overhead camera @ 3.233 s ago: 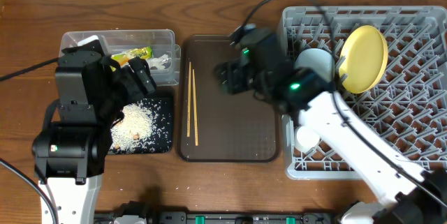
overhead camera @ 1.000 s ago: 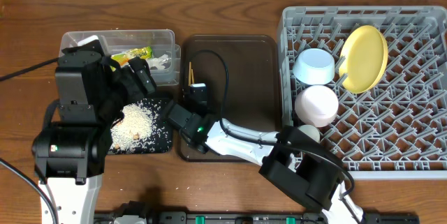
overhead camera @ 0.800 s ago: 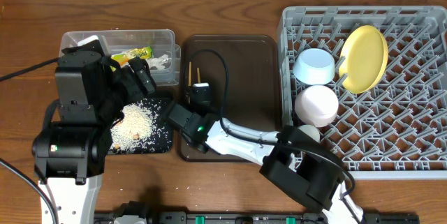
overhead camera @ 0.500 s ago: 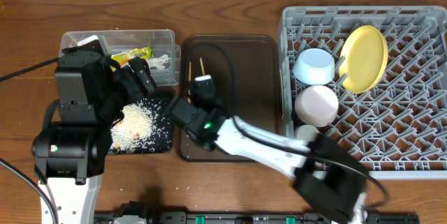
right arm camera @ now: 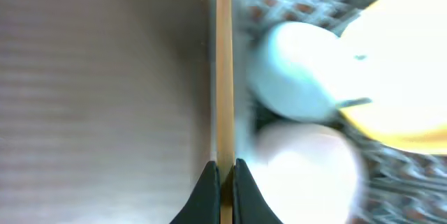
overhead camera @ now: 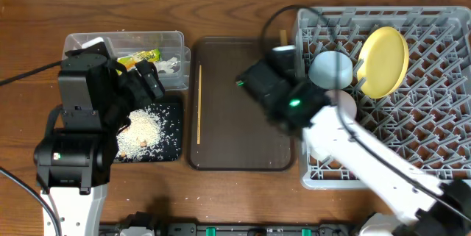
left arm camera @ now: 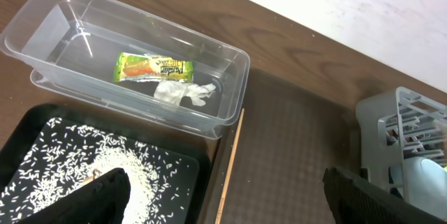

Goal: Sort waste into correct bins and load items into the dishwasher rack
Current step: 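Carry the chopstick to the rack between the bowls and yellow plate, then insert the chopstick upright into the rack and open the right gripper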

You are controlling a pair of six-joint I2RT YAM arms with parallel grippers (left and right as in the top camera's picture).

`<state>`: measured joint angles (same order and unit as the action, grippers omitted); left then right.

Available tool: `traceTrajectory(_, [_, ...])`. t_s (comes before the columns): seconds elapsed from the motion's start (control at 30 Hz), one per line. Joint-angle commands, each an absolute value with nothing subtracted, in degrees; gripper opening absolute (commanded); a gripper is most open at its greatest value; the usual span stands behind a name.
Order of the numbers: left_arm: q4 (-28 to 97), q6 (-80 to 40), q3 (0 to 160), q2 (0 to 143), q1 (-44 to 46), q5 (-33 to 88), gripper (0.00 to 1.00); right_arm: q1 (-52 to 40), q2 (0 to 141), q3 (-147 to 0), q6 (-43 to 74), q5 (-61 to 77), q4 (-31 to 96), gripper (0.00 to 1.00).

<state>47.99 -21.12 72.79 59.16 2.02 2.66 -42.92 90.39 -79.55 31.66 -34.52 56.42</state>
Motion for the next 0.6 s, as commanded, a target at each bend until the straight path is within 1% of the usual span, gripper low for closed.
traceTrajectory(0.0, [47.99, -20.6, 73.63, 59.16, 1.78, 2.55, 0.91, -38.26, 87.61, -79.81, 24.75, -35.24, 60.4, 0.01])
traceTrajectory(0.17, [47.99, -20.6, 73.63, 59.16, 1.78, 2.55, 0.91, -30.24, 87.53, -79.79, 13.47, -26.44, 65.89, 0.01])
traceTrajectory(0.27, [48.01, -20.6, 73.63, 59.16, 1.78, 2.55, 0.91, -25.65, 87.53, -79.79, 11.0, -22.57, 66.5, 0.01])
traceTrajectory(0.43, [48.01, -20.6, 73.63, 59.16, 1.78, 2.55, 0.91, -19.22, 87.53, -79.79, 6.94, -21.41, 65.65, 0.01])
traceTrajectory(0.57, [47.99, -20.6, 73.63, 59.16, 1.78, 2.55, 0.91, -15.0, 87.53, -79.79, 2.76, -16.29, 65.32, 0.01])
